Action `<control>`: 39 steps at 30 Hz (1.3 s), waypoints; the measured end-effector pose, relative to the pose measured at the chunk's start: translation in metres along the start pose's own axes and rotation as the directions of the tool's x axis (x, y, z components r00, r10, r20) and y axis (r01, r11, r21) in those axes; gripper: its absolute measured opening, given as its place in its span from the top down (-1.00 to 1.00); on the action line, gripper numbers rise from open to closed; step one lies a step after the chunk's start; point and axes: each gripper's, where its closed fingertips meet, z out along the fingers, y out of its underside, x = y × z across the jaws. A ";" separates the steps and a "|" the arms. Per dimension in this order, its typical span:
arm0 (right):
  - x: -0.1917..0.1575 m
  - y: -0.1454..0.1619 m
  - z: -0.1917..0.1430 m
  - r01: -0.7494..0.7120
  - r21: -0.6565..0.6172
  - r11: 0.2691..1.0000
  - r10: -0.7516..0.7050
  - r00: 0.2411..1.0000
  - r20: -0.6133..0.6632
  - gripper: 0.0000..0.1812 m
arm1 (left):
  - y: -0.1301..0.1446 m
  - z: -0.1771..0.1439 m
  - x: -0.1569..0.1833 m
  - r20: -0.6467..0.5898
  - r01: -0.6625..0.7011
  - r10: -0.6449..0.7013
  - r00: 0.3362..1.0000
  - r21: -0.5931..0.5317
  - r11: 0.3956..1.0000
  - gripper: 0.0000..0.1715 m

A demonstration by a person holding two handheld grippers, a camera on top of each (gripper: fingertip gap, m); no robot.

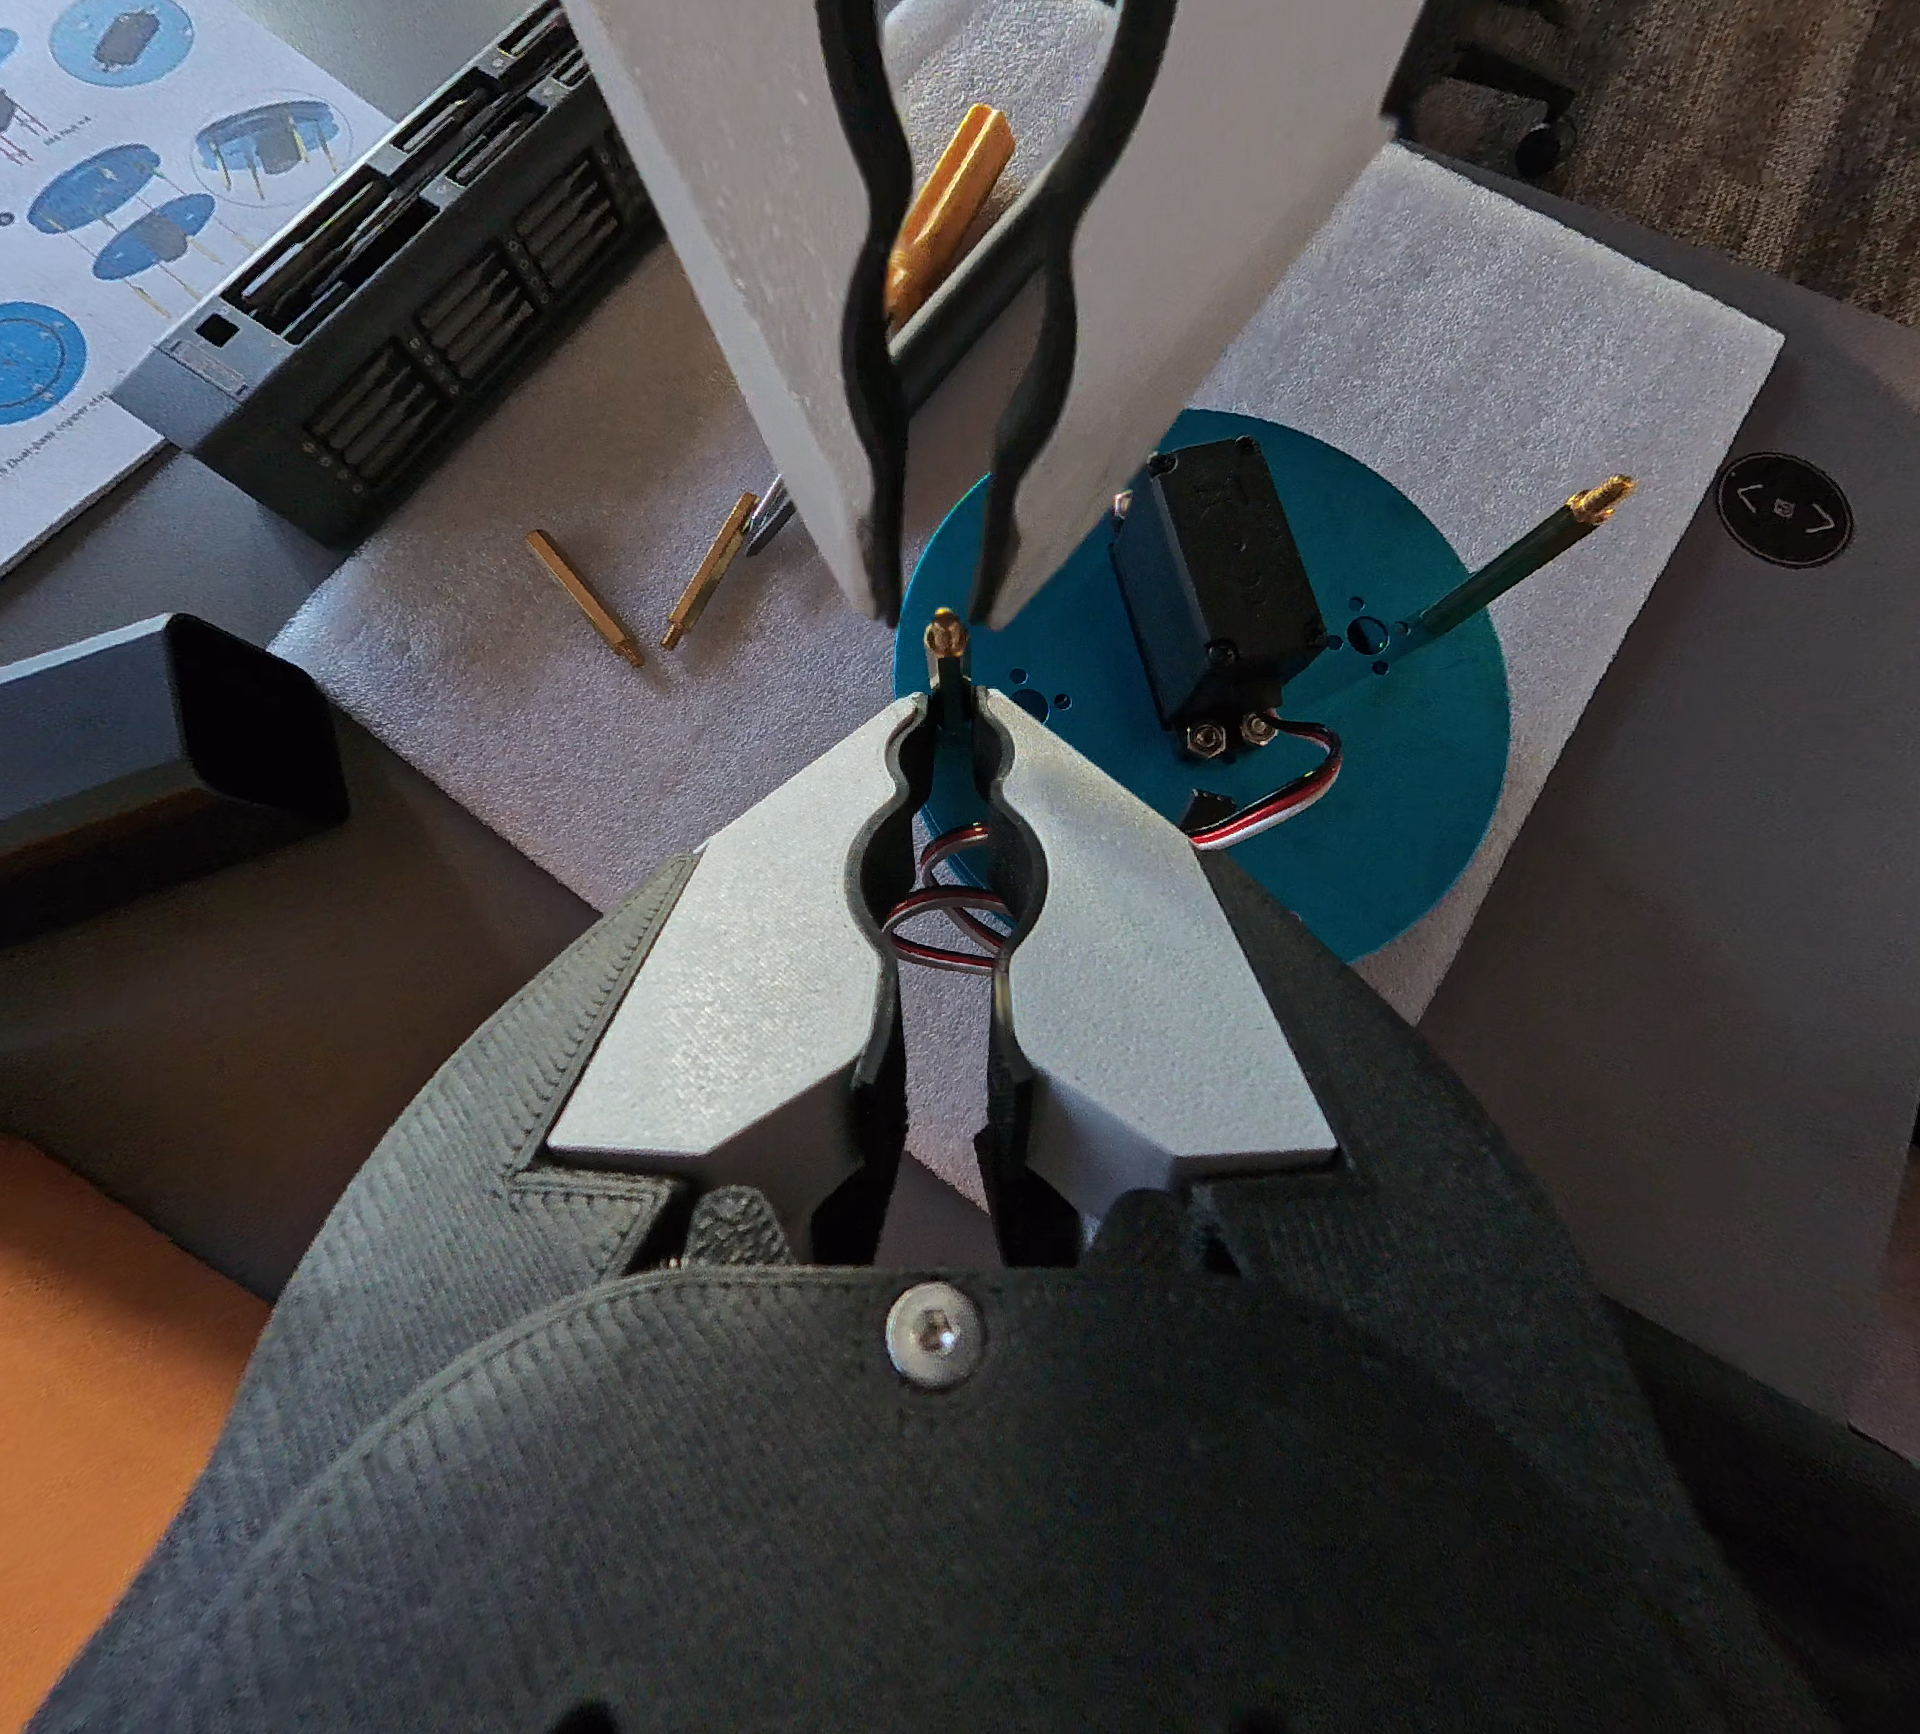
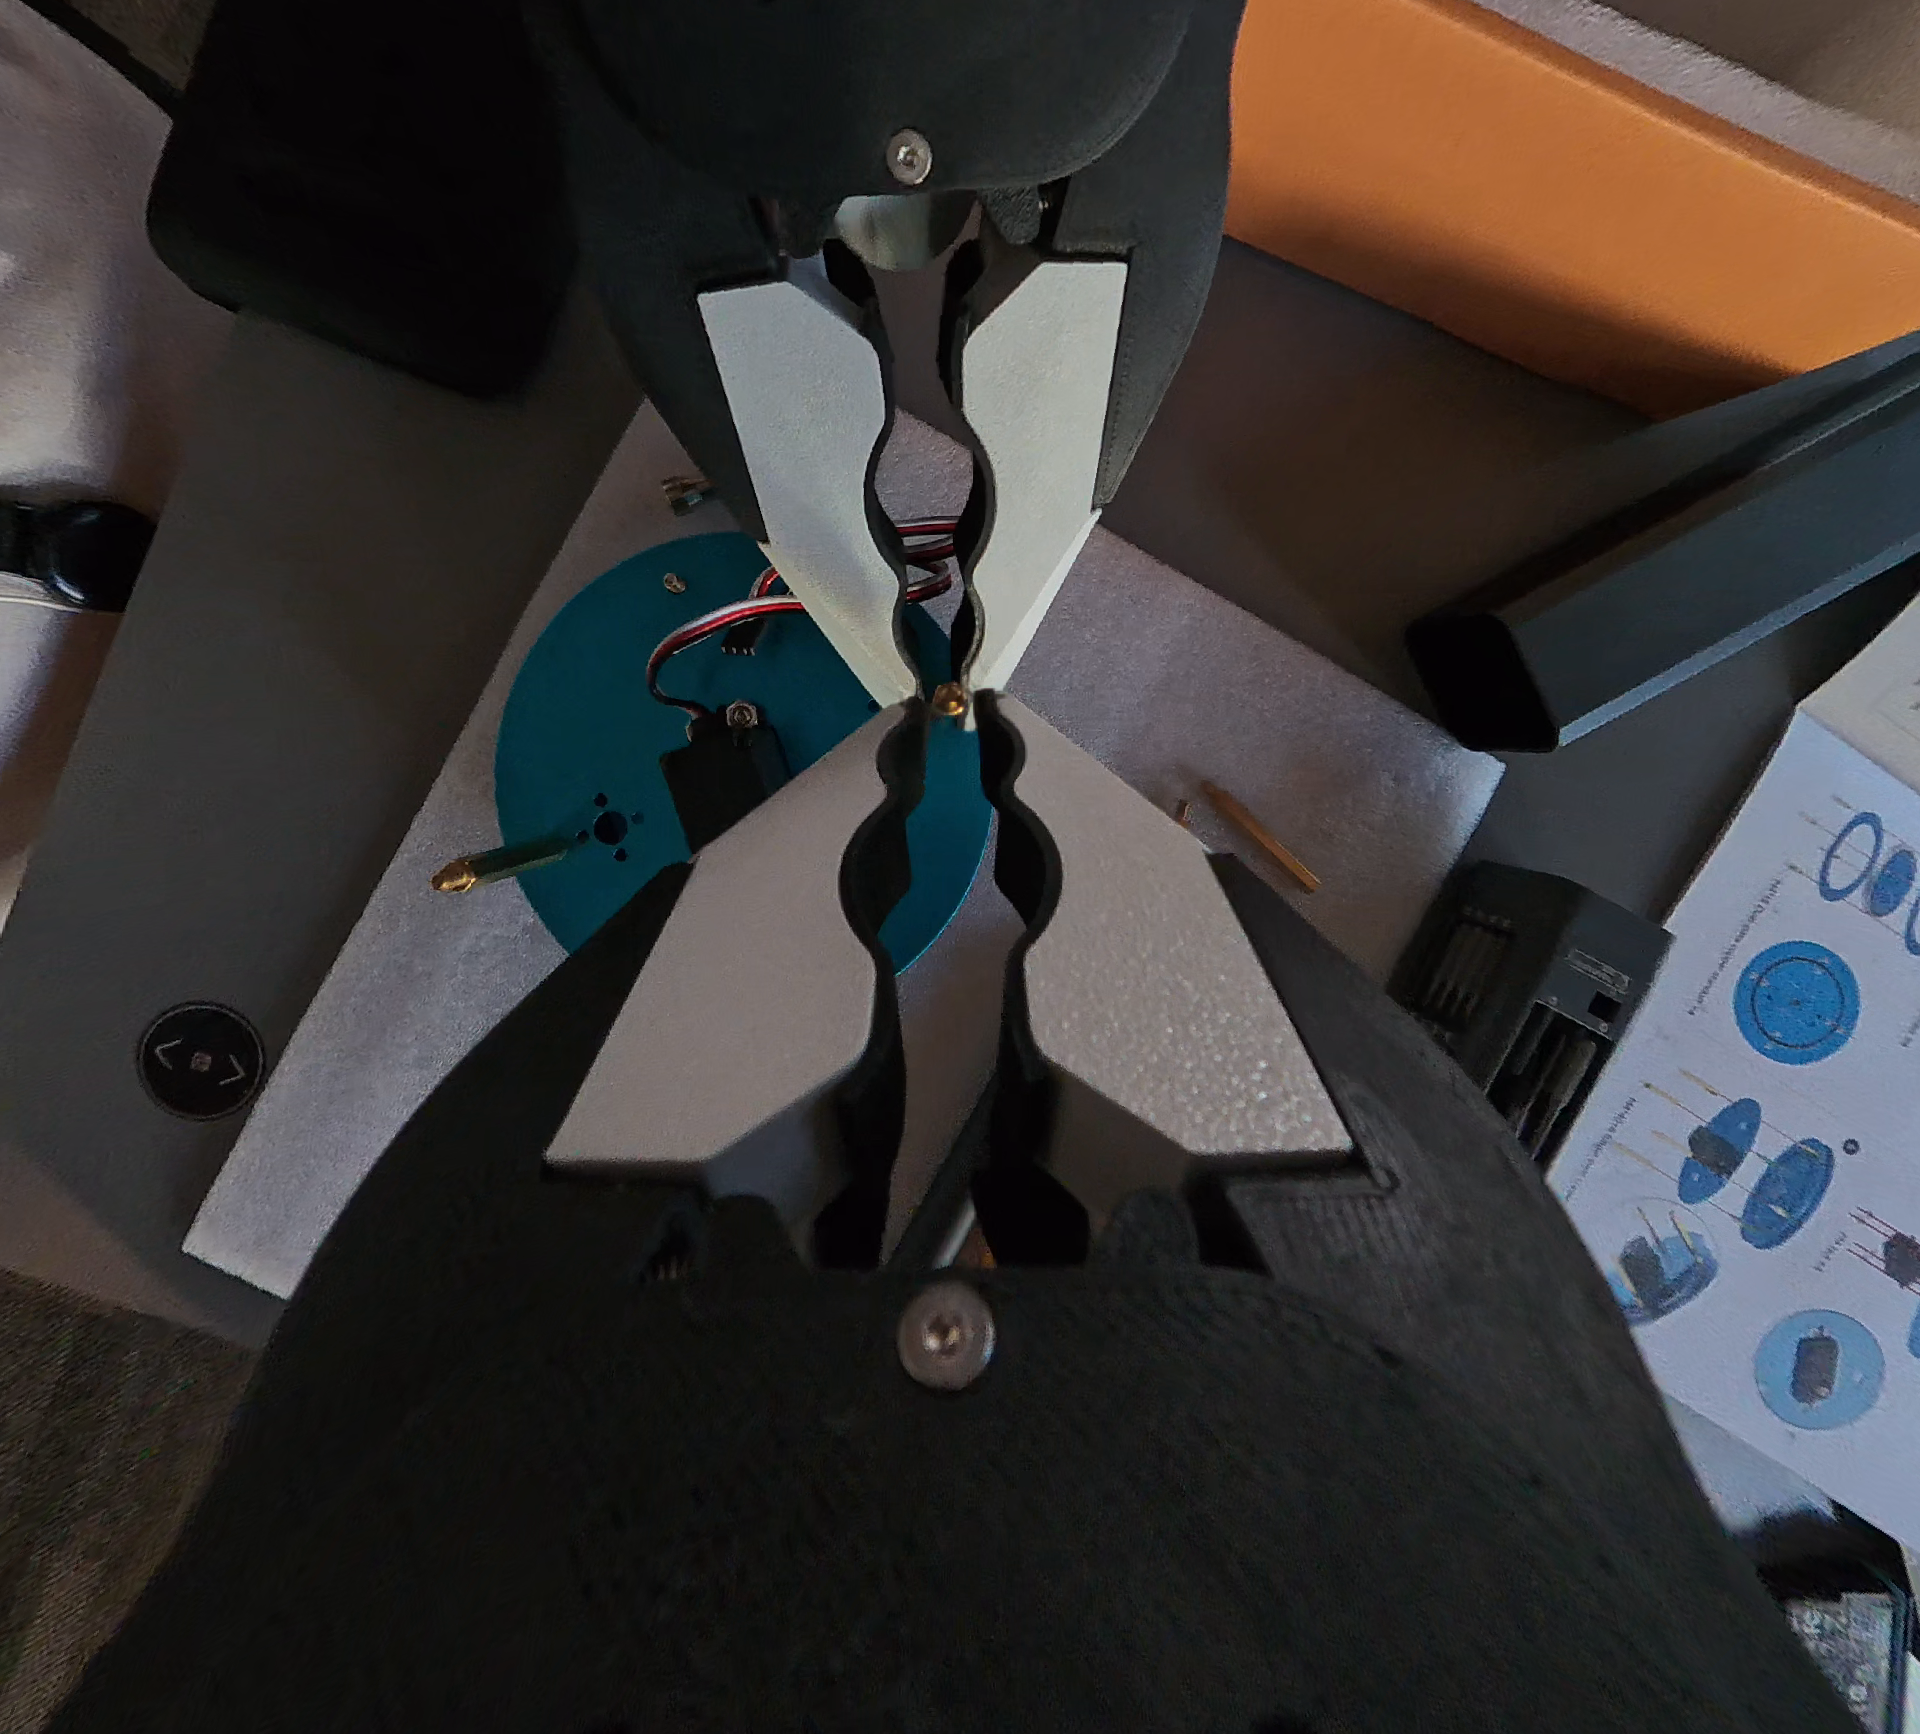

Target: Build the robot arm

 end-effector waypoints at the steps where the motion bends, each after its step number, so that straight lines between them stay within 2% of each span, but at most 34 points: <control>1: 0.000 -0.001 0.001 0.000 0.006 1.000 0.000 1.000 -0.002 0.90 | 0.000 0.000 0.000 0.000 -0.002 0.002 1.000 -0.001 1.000 0.94; 4: 0.000 -0.003 0.000 -0.012 0.024 1.000 0.012 1.000 -0.003 0.90 | 0.000 0.000 0.000 0.000 -0.007 0.007 1.000 0.000 1.000 0.94; 6: 0.001 -0.002 0.000 -0.027 0.026 0.999 0.027 1.000 -0.009 0.97 | 0.000 0.000 0.000 0.000 -0.007 0.007 1.000 0.002 1.000 0.94; 9: 0.003 -0.001 0.000 -0.089 0.032 0.996 0.090 0.996 -0.028 0.97 | -0.001 -0.001 0.001 -0.001 0.003 -0.003 1.000 0.004 1.000 0.94; 12: 0.000 -0.002 0.000 -0.146 0.071 0.987 0.150 0.988 -0.046 0.97 | -0.009 -0.006 0.002 0.001 0.015 -0.015 1.000 0.041 0.999 0.80; 17: -0.005 -0.005 0.000 -0.216 0.221 0.951 0.226 0.974 -0.018 0.69 | -0.008 -0.011 -0.005 0.060 -0.042 0.041 0.997 0.009 0.999 0.81; 20: -0.002 -0.004 -0.001 -0.303 0.333 0.893 0.302 0.952 0.055 0.57 | -0.007 -0.010 -0.005 0.054 -0.051 0.052 0.997 -0.014 0.999 0.79; 23: -0.003 -0.004 0.002 -0.368 0.407 0.836 0.336 0.930 0.150 0.54 | -0.004 -0.008 -0.007 0.055 -0.061 0.063 0.996 -0.044 0.997 0.76; 29: -0.017 0.003 0.016 -0.424 0.372 0.825 0.346 0.901 0.261 0.58 | -0.001 -0.006 -0.011 0.057 -0.062 0.066 0.996 -0.078 0.995 0.71; 32: -0.016 0.009 0.011 -0.429 0.373 0.823 0.356 0.900 0.251 0.65 | 0.004 -0.010 -0.015 0.077 -0.075 0.084 0.994 -0.112 0.991 0.69; 35: -0.008 0.009 0.008 -0.431 0.405 0.807 0.371 0.902 0.220 0.61 | 0.006 -0.013 -0.016 0.075 -0.075 0.084 0.994 -0.121 0.990 0.71; 39: -0.008 0.000 0.013 -0.442 0.422 0.791 0.367 0.896 0.250 0.59 | 0.003 -0.007 -0.012 0.057 -0.076 0.084 0.995 -0.128 0.989 0.65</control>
